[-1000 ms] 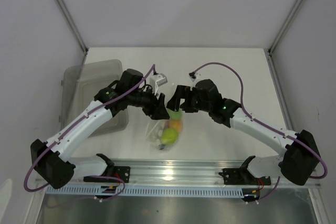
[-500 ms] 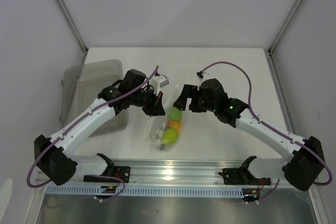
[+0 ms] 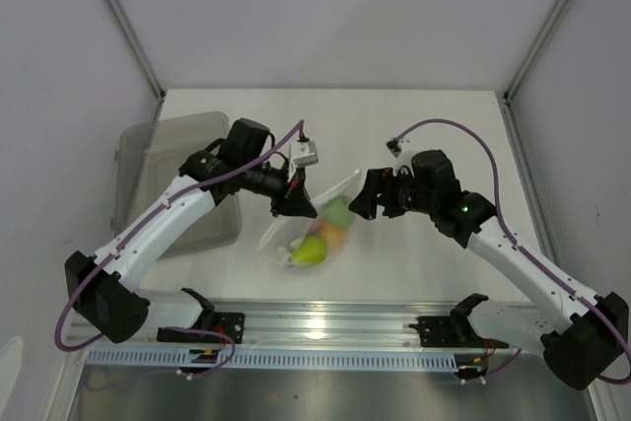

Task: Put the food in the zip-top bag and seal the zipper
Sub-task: Zip the zipper food storage bag at the center of the board.

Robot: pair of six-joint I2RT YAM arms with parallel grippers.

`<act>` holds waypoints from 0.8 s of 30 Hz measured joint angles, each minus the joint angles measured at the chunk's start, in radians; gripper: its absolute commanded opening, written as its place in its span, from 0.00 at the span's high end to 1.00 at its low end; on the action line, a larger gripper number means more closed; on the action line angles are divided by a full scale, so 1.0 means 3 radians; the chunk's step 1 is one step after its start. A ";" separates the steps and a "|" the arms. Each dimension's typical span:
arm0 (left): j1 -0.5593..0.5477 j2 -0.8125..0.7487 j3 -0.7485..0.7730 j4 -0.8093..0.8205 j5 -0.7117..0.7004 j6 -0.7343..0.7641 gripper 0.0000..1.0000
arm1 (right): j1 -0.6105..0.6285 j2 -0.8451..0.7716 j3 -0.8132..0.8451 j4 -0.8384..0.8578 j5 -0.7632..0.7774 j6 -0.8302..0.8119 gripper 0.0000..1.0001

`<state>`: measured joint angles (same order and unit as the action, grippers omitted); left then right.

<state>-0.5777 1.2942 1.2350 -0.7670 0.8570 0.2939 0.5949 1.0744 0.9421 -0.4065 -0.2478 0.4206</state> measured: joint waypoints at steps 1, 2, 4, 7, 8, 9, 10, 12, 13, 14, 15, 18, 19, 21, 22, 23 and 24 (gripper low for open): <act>0.0041 0.0000 0.0013 -0.0014 0.0125 0.0039 0.99 | 0.0011 -0.0011 -0.0058 0.0011 -0.0095 -0.0056 0.11; 0.0092 0.0000 0.0025 -0.0023 0.0256 0.0084 0.99 | 0.0019 -0.0024 -0.0122 0.0042 -0.0183 -0.0108 0.11; 0.0189 0.0001 0.0060 -0.0041 0.0434 0.0144 0.99 | 0.0028 -0.0041 -0.0234 0.0112 -0.0312 -0.0187 0.12; 0.0277 0.0106 0.0160 -0.0155 0.0640 0.0223 0.99 | 0.0041 -0.0048 -0.0360 0.0254 -0.0426 -0.0238 0.12; 0.0284 0.0175 0.0186 -0.0169 0.0674 0.0240 0.99 | 0.0042 -0.0048 -0.0385 0.0287 -0.0440 -0.0248 0.12; 0.0285 0.0251 0.0200 -0.0181 0.0699 0.0244 0.99 | 0.0050 -0.0045 -0.0411 0.0328 -0.0449 -0.0251 0.12; 0.0285 0.0314 0.0203 -0.0191 0.0717 0.0238 0.99 | 0.0072 -0.0038 -0.0423 0.0348 -0.0427 -0.0253 0.12; 0.0285 0.0456 0.0193 -0.0172 0.0744 0.0175 0.99 | 0.0141 -0.0010 -0.0429 0.0373 -0.0318 -0.0259 0.11; 0.0277 0.0492 0.0156 -0.0103 0.0760 0.0122 0.99 | 0.0188 -0.0003 -0.0429 0.0375 -0.0245 -0.0258 0.11; 0.0271 0.0498 0.0083 -0.0013 0.0762 0.0041 0.99 | 0.0234 -0.0001 -0.0435 0.0378 -0.0159 -0.0253 0.08; 0.0264 0.0486 0.0025 0.0058 0.0769 -0.0034 0.99 | 0.0266 -0.0005 -0.0444 0.0380 -0.0092 -0.0245 0.07; 0.0214 0.0420 -0.0193 0.0357 0.0804 -0.0267 0.99 | 0.0390 -0.0100 -0.0584 0.0467 0.0210 -0.0231 0.04; 0.0198 0.0402 -0.0258 0.0450 0.0827 -0.0345 0.99 | 0.0409 -0.0159 -0.0655 0.0502 0.0290 -0.0235 0.04; 0.0186 0.0390 -0.0324 0.0546 0.0865 -0.0436 0.99 | 0.0412 -0.0253 -0.0759 0.0525 0.0384 -0.0247 0.04; 0.0178 0.0393 -0.0329 0.0561 0.0894 -0.0458 0.99 | 0.0408 -0.0281 -0.0785 0.0526 0.0404 -0.0256 0.04; 0.0177 0.0393 -0.0331 0.0570 0.0913 -0.0467 0.99 | 0.0394 -0.0290 -0.0787 0.0528 0.0413 -0.0264 0.04; 0.0174 0.0393 -0.0331 0.0587 0.0941 -0.0477 0.99 | 0.0371 -0.0291 -0.0787 0.0553 0.0403 -0.0277 0.04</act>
<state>-0.5255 1.4120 1.1358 -0.5907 1.1393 0.1509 0.7063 0.9871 0.7059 -0.2405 -0.1268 0.3374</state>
